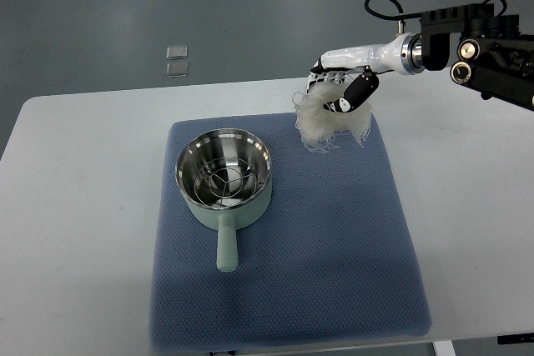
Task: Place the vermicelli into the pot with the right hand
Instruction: 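Lift the vermicelli with the right hand and carry it over the saucepan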
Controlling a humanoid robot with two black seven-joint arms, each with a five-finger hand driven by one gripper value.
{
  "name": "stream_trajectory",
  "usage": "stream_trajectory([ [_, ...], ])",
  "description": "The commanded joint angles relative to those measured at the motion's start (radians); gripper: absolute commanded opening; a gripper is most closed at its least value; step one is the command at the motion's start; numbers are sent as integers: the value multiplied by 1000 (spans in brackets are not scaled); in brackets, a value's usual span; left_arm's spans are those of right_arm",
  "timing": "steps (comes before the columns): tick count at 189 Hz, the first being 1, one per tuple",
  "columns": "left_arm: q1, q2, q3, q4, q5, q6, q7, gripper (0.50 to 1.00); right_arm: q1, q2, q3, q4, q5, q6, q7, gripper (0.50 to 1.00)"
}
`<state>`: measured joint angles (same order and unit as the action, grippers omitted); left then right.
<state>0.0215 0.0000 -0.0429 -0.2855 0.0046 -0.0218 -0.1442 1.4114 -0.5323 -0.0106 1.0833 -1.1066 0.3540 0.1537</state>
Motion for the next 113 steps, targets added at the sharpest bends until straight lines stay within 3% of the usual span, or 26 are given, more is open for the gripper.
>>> stream_trajectory([
  [1, 0, 0, 0, -4, 0, -1, 0, 1000, 83, -20, 0, 36, 31, 19, -3, 500],
  [31, 0, 0, 0, -14, 0, -1, 0, 1000, 162, 18, -2, 41, 83, 16, -6, 500],
  [113, 0, 0, -2, -15, 0, -1, 0, 1000, 173, 339, -19, -97, 123, -10, -8, 500],
])
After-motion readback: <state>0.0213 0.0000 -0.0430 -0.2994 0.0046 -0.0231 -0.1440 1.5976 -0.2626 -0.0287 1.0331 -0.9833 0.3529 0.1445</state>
